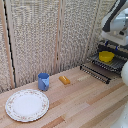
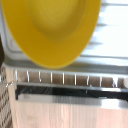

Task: Please reach out your grabber to the yellow dish. Tenderly grip the yellow dish using your grabber. Set the yellow dish on the baking sheet. Posit your grabber on the rim of the baking sheet carrying the yellow dish. Mindfully slide the baking sheet with the yellow dish into the oven. Let go of your grabber's hold on the baking sheet's edge when it is entirely in the oven.

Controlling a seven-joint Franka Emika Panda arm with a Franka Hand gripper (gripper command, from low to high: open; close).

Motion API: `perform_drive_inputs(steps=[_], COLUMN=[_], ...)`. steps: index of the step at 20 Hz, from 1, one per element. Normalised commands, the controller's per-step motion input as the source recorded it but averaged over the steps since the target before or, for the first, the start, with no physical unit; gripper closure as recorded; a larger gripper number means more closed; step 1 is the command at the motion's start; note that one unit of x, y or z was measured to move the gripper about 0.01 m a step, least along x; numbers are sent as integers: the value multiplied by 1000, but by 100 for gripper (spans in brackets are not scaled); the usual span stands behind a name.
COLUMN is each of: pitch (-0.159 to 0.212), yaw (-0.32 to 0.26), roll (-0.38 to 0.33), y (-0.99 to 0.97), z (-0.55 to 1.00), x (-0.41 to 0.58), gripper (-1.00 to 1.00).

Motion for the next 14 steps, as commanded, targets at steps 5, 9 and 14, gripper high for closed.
perform_drive_inputs(steps=[5, 9, 14], pitch=[329, 345, 328], yaw=[130, 139, 169], roll=[-117, -117, -140], y=[498, 483, 381], z=[283, 238, 197], x=[-39, -88, -117], gripper=[-100, -100, -100])
